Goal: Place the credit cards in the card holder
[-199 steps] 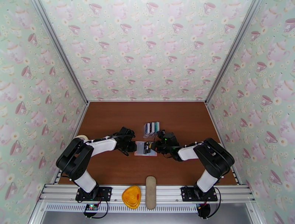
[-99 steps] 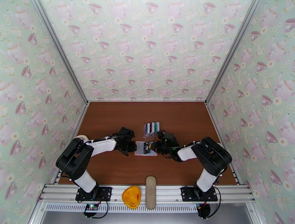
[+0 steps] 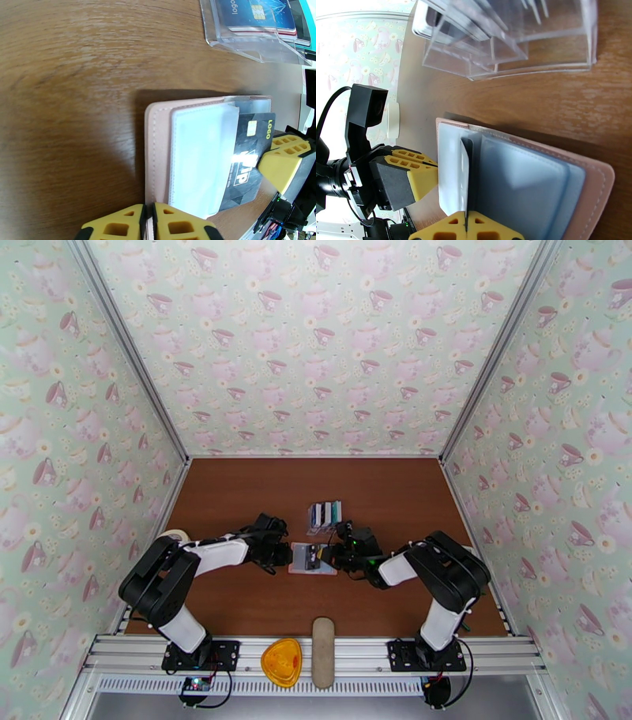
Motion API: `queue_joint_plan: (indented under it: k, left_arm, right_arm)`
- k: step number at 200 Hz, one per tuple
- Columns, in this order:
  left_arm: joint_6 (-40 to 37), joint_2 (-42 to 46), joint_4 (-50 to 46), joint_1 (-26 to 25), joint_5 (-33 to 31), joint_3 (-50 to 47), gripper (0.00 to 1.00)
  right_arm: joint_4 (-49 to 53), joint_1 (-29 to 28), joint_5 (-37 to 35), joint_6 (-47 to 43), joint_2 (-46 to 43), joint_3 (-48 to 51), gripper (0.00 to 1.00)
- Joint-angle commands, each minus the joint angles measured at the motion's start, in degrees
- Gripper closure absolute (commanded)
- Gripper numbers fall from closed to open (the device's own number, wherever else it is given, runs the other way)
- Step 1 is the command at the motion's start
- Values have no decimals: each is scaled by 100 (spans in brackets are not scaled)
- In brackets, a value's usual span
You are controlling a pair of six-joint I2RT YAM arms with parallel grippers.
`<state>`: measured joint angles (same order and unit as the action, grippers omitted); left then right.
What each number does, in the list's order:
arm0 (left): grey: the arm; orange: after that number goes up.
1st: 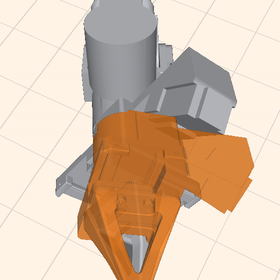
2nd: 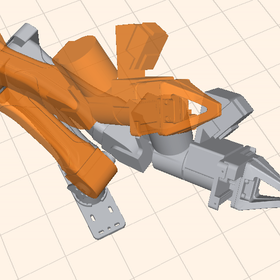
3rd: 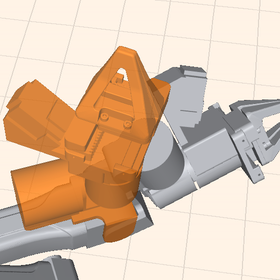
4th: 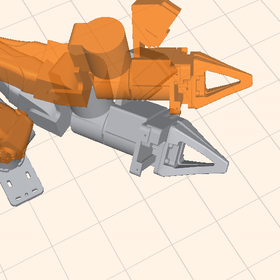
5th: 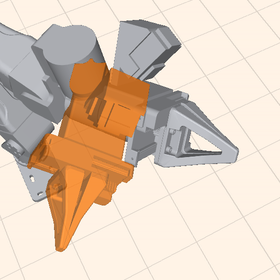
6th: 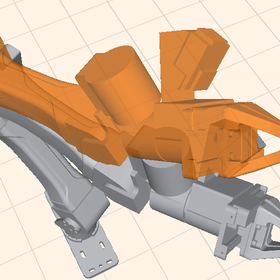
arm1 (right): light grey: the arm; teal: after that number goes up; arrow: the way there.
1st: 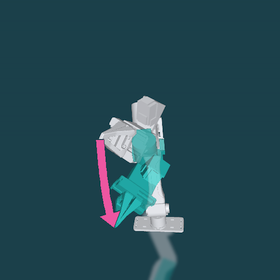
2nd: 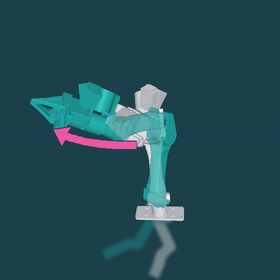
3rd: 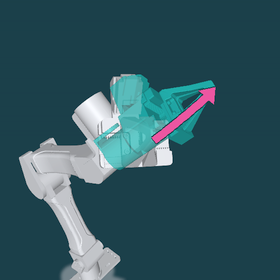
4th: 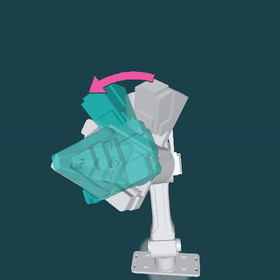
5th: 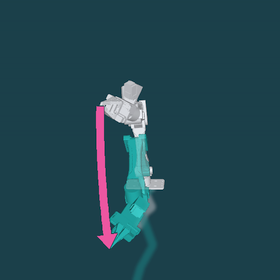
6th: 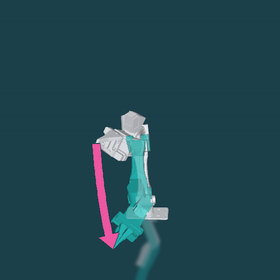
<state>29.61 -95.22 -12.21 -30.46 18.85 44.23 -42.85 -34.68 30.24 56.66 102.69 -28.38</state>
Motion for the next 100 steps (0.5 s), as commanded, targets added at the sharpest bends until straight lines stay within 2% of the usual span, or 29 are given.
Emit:
queue_joint_plan:
  k: [1,24,37,75,100]
  left_arm:
    - [36,-368,-353,-71,-91,-328,84]
    - [34,-357,-353,-67,-108,-353,84]
    - [41,-348,-348,-78,-108,-360,84]
    - [59,-370,-300,-74,-89,-370,85]
    - [78,-360,-263,-74,-61,-378,85]
  right_arm:
    - [-4,-93,-128,124,166,71,98]
    - [161,-117,-182,119,98,61,94]
    - [426,-118,-239,36,-73,35,88]
    - [2028,-197,-654,-495,-682,-358,66]
    - [2964,-273,-896,-759,-857,-704,58]
